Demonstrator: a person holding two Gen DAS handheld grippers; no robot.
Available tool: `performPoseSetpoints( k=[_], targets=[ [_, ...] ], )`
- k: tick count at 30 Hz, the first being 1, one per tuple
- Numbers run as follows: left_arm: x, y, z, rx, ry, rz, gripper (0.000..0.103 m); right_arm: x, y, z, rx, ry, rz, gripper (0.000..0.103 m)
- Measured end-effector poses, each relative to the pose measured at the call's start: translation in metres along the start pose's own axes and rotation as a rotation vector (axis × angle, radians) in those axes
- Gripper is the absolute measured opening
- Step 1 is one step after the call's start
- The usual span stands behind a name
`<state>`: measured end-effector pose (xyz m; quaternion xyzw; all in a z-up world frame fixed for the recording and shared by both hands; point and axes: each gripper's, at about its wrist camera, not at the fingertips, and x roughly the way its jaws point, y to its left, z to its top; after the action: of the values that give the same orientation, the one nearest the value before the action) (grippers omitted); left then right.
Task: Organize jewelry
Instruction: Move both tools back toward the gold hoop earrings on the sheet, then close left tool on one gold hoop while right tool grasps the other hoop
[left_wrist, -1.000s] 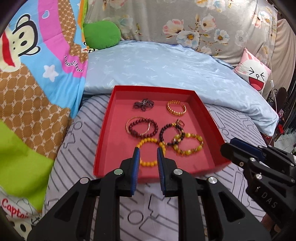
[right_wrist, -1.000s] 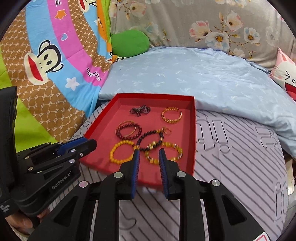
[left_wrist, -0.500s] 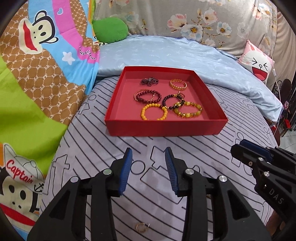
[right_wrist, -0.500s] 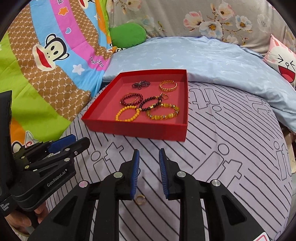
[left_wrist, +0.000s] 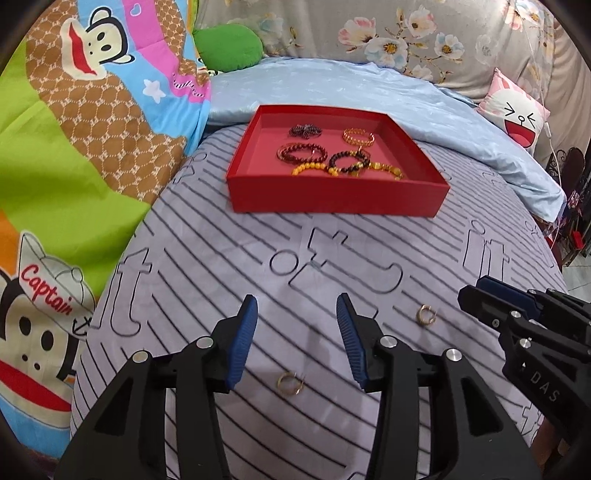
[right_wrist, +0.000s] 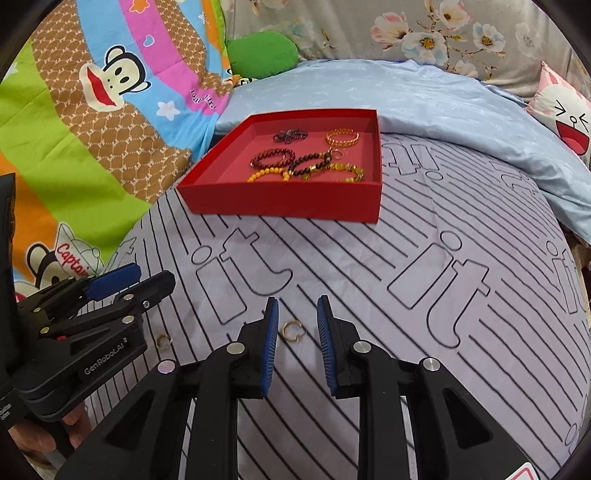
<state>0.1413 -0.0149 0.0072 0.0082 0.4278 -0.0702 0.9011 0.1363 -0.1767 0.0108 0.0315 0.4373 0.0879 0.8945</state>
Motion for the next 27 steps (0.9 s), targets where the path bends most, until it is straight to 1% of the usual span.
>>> performPoseSetpoints(
  k=[7,11,13,14,16,22,27],
  targets=[
    [-0.002,0.01,-0.028,-0.018,0.036,-0.002,0.043,0.012,0.002,-0.017,-0.003,0.035,-0.005,0.022],
    [-0.006,0.017,-0.038,-0.026,0.035,0.005,0.049,0.021,0.001,-0.021,0.001,0.052,-0.012,0.022],
    [-0.008,0.021,-0.042,-0.032,0.034,0.004,0.05,0.024,0.001,-0.022,0.001,0.055,-0.012,0.023],
    [-0.009,0.022,-0.044,-0.034,0.036,0.004,0.052,0.025,0.001,-0.021,0.0,0.057,-0.012,0.024],
    [-0.01,0.023,-0.048,-0.036,0.037,0.002,0.055,0.028,0.002,-0.02,-0.004,0.056,-0.009,0.029],
    [-0.01,0.022,-0.059,-0.034,0.046,-0.003,0.055,0.038,0.006,-0.014,-0.018,0.056,-0.011,0.03],
    [-0.006,0.023,-0.057,-0.036,0.045,0.007,0.055,0.044,0.009,-0.013,-0.033,0.057,-0.018,0.03]
  ],
)
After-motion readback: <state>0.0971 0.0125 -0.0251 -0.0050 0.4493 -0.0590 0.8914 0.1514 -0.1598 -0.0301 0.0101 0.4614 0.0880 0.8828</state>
